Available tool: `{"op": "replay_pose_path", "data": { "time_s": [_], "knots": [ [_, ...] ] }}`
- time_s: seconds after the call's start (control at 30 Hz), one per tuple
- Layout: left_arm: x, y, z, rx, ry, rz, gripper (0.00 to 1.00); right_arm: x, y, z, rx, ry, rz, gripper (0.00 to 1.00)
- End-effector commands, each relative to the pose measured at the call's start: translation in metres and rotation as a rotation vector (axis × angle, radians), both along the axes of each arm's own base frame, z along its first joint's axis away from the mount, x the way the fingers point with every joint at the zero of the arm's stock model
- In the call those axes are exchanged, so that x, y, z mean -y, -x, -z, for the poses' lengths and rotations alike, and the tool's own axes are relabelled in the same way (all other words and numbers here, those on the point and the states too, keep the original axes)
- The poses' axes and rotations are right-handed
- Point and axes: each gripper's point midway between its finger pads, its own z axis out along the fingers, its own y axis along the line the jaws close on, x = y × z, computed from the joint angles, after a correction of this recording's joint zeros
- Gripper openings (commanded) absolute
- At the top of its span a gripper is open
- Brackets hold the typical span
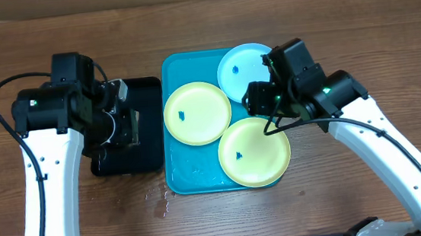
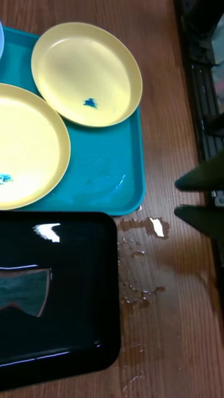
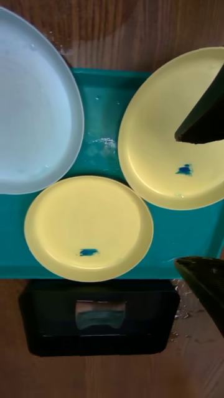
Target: Clean dirty plates on tray and stack at the side
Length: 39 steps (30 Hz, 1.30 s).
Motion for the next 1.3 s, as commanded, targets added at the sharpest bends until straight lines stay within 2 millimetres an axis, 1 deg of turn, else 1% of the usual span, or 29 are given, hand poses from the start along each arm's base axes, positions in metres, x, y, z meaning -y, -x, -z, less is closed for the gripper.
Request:
{"op": "replay_pose_path", "data": {
  "time_s": [0.0, 0.07, 0.17, 0.3, 0.33, 0.4, 0.43, 0.47, 0.5, 0.53, 0.7, 0.87, 1.03, 1.2, 1.27],
  "knots": [
    [-0.001, -0.001, -0.002, 0.008, -0.018, -0.014, 0.36, 0.001, -0.015, -0.003, 0.035, 0.018, 0.040, 0.49],
    [-0.001, 0.000, -0.002, 0.007, -0.018, -0.015, 0.52, -0.001, -0.018, 0.005, 0.022, 0.025, 0.039, 0.33],
    [-0.001, 0.000, -0.002, 0.007, -0.018, -0.015, 0.66, -0.003, -0.022, 0.021, -0.010, 0.041, 0.038, 0.04],
    [-0.001, -0.001, -0.001, 0.007, -0.017, -0.022, 0.67, -0.005, -0.025, 0.048, -0.072, 0.075, 0.037, 0.04],
    [-0.001, -0.001, -0.001, 0.008, -0.017, -0.022, 0.67, -0.007, -0.025, 0.058, -0.091, 0.085, 0.032, 0.04],
    [-0.001, -0.002, -0.001, 0.011, -0.017, -0.022, 0.68, -0.012, -0.026, 0.071, -0.111, 0.097, 0.023, 0.04],
    [-0.001, -0.002, -0.001, 0.012, -0.017, -0.022, 0.68, -0.015, -0.027, 0.078, -0.120, 0.103, 0.016, 0.06],
    [-0.001, -0.003, -0.001, 0.014, -0.017, -0.022, 0.69, -0.018, -0.027, 0.084, -0.126, 0.107, 0.010, 0.10],
    [-0.001, -0.003, -0.001, 0.016, -0.017, -0.022, 0.72, -0.021, -0.028, 0.089, -0.132, 0.110, 0.004, 0.18],
    [-0.001, -0.004, -0.001, 0.019, -0.017, -0.022, 0.73, -0.024, -0.028, 0.094, -0.136, 0.114, -0.003, 0.20],
    [-0.002, -0.005, 0.003, 0.016, -0.021, -0.023, 0.74, -0.035, -0.033, 0.116, -0.141, 0.127, -0.021, 0.21],
    [-0.002, -0.005, 0.008, 0.009, -0.022, -0.023, 0.73, -0.044, -0.040, 0.122, -0.116, 0.121, -0.029, 0.21],
    [-0.002, -0.005, 0.010, 0.005, -0.024, -0.023, 0.73, -0.044, -0.045, 0.131, -0.107, 0.132, -0.023, 0.21],
    [-0.002, -0.007, 0.010, 0.017, -0.024, -0.023, 0.72, -0.047, -0.048, 0.145, -0.115, 0.137, -0.023, 0.21],
    [-0.002, -0.008, 0.010, 0.021, -0.024, -0.023, 0.73, -0.048, -0.050, 0.147, -0.113, 0.135, -0.023, 0.21]
  ]
}}
